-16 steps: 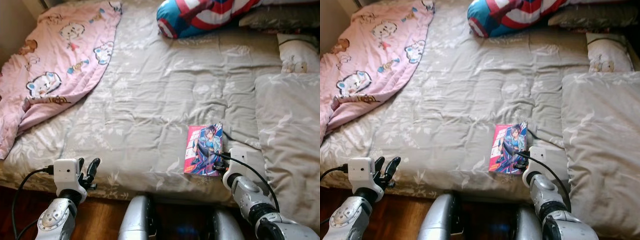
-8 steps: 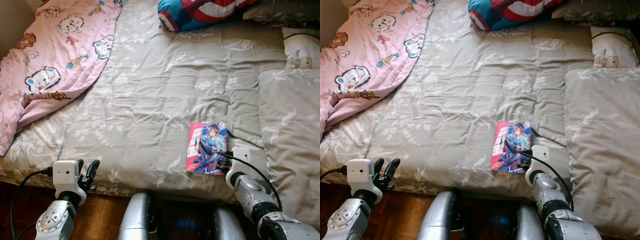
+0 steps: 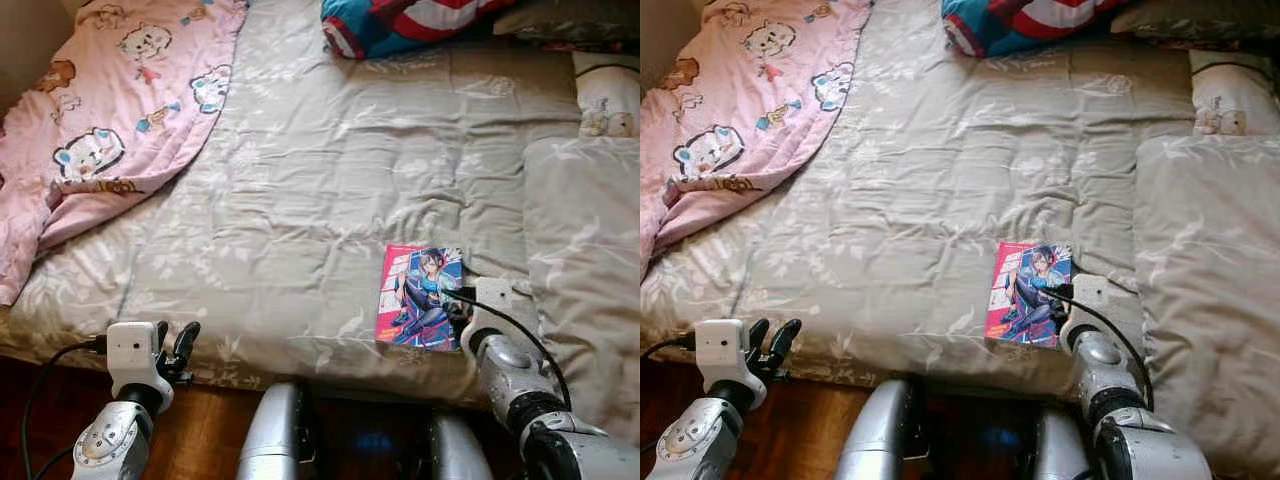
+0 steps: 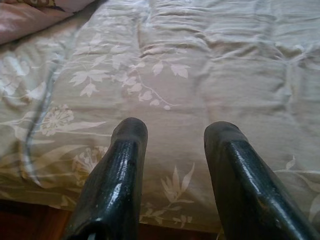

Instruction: Clean up the room

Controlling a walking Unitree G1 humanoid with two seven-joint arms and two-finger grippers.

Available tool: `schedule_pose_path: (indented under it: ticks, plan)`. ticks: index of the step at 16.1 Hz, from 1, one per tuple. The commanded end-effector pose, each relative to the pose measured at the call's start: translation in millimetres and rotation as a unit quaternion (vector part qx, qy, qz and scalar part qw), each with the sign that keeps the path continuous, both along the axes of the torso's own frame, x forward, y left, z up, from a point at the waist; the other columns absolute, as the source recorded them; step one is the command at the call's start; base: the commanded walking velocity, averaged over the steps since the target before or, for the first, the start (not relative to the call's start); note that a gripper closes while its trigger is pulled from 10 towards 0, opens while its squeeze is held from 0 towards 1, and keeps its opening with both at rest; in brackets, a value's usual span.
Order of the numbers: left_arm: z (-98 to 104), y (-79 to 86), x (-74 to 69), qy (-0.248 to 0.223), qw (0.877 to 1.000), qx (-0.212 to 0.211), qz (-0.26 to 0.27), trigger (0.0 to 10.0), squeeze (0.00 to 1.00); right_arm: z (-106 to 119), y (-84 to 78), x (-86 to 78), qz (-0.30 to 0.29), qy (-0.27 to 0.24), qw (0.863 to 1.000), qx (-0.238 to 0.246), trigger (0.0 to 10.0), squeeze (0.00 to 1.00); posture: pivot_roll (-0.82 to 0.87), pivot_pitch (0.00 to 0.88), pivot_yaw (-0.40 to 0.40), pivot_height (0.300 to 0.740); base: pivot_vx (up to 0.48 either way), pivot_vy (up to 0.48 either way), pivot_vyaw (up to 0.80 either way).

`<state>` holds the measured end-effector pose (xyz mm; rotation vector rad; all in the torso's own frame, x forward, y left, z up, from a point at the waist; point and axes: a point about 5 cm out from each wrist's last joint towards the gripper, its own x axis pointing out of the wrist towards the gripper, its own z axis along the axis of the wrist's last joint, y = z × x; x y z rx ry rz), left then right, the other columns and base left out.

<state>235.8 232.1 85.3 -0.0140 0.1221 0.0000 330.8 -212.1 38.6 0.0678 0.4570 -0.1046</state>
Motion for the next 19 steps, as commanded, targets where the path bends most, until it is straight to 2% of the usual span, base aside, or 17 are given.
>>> schedule_pose_path:
  ticks: [1, 4, 6, 7, 10, 11, 12, 14, 15, 17, 19]
  plan:
    - [-4, 3.4, -3.7, 0.011, 1.0, -0.001, 0.009, 10.0, 0.0, 0, 0.0, 0.2, -0.007, -0.005, 1.0, -0.001, 10.0, 0.0, 0.19, 0.278, 0.13, 0.632, 0.0, 0.0, 0.0]
    - [-5, 1.9, -0.5, 0.01, 1.0, -0.003, 0.008, 10.0, 0.0, 10, -0.5, 5.9, -0.007, -0.039, 0.999, -0.015, 10.0, 0.0, 0.18, 0.27, 0.126, 0.632, 0.0, 0.0, 0.0]
    - [-7, -0.4, 4.6, 0.005, 1.0, -0.011, 0.011, 10.0, 0.0, 16, 1.2, 5.6, -0.007, -0.091, 0.996, -0.024, 10.0, 0.0, 0.16, 0.25, 0.115, 0.632, 0.0, 0.0, 0.0]
    - [-8, -1.3, 6.6, 0.005, 1.0, -0.013, 0.012, 10.0, 0.0, 16, 1.7, 5.1, -0.009, -0.101, 0.995, -0.021, 10.0, 0.0, 0.15, 0.241, 0.11, 0.632, 0.0, 0.0, 0.0]
    - [-14, -8.7, 16.4, 0.006, 1.0, -0.028, 0.013, 10.0, 0.0, 9, 4.9, -9.2, -0.012, -0.15, 0.989, -0.004, 10.0, 0.0, 0.1, 0.194, 0.086, 0.632, 0.0, 0.0, 0.0]
    - [-18, -10.8, 19.8, 0.008, 0.999, -0.032, 0.012, 10.0, 0.0, 2, 1.4, -16.9, -0.027, -0.145, 0.989, -0.012, 10.0, 0.0, 0.09, 0.186, 0.081, 0.636, 0.0, 0.0, 0.0]
    - [-24, -13.6, 23.5, 0.014, 0.999, -0.037, 0.01, 10.0, 0.0, -11, -3.9, -32.7, -0.052, -0.139, 0.989, 0.007, 10.0, 0.0, 0.08, 0.162, 0.071, 0.651, 0.0, 0.0, 0.0]
    - [-32, -14.6, 26.7, 0.022, 0.999, -0.038, 0.011, 10.0, 0.0, -31, -7.8, -50.3, -0.079, -0.1, 0.991, 0.027, 10.0, 0.0, 0.06, 0.132, 0.061, 0.671, 0.0, 0.0, 0.0]
    - [-37, -15.9, 29.6, 0.029, 0.999, -0.04, 0.011, 10.0, 0.0, -37, -7.6, -56.0, -0.079, -0.084, 0.993, 0.032, 10.0, 0.0, 0.05, 0.105, 0.051, 0.681, 0.0, 0.0, 0.0]
    - [-59, -16.1, 29.7, 0.07, 0.996, -0.045, 0.013, 10.0, 0.0, -56, -2.3, -71.2, -0.061, -0.031, 0.997, 0.021, 10.0, 0.0, 0.04, 0.053, 0.039, 0.711, 0.0, 0.0, 0.0]
    - [-76, -16.7, 24.2, 0.108, 0.994, -0.032, 0.009, 10.0, 0.0, -69, 3.4, -82.6, -0.045, 0.013, 0.999, 0.017, 10.0, 0.0, 0.03, 0.006, 0.033, 0.731, 0.0, 0.0, 0.0]
